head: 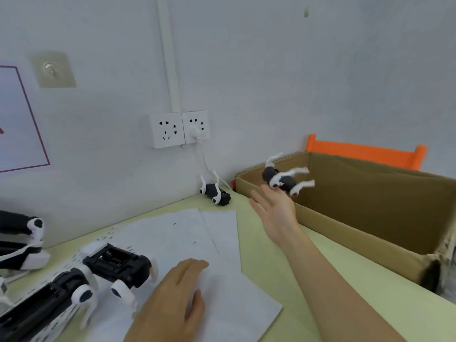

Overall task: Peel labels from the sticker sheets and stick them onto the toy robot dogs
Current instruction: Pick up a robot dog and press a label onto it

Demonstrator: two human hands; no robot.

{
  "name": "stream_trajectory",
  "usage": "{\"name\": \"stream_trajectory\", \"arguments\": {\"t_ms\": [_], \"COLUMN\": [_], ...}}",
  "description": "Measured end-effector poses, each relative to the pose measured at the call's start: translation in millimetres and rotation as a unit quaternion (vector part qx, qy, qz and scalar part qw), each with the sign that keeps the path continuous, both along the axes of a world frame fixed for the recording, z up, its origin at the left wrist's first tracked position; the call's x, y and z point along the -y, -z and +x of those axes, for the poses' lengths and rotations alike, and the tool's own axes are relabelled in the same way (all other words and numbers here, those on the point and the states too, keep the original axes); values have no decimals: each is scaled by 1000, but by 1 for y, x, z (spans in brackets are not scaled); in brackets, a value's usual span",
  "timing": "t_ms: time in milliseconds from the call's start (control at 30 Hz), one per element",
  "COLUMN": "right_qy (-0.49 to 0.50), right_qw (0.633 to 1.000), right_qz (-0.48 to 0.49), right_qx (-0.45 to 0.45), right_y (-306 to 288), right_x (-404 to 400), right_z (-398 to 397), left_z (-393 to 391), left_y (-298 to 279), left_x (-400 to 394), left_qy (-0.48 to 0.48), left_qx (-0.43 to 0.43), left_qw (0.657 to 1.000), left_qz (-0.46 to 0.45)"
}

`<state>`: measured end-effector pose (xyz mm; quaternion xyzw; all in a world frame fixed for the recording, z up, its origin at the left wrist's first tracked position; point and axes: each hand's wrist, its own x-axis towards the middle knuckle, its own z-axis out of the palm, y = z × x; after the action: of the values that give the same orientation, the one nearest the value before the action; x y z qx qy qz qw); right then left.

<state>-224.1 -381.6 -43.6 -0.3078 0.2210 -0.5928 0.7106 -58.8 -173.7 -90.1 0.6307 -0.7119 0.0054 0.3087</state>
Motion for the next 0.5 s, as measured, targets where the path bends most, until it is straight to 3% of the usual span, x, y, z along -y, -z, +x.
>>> {"name": "stream_trajectory", "arguments": {"t_ms": [233,333,433,500], "right_qy": [-71,-79,-90,-81], "right_qw": [966,927,877,825], "right_qz": [-72,-130,-199,-264], "right_qx": [-237,-344,-429,-492], "right_y": [6,11,21,29], "right_x": [-18,-32,-46,-53], "right_z": [17,34,54,64], "left_z": [-4,1,-4,0], "left_y": [-8,-2,-16,-20], "left_x": [-2,0,-4,-7], "left_qy": [-15,-17,-50,-49], "left_qx": [47,-10,74,110], "left_qw": [999,999,995,992], "left_qz": [18,26,51,-45]}}
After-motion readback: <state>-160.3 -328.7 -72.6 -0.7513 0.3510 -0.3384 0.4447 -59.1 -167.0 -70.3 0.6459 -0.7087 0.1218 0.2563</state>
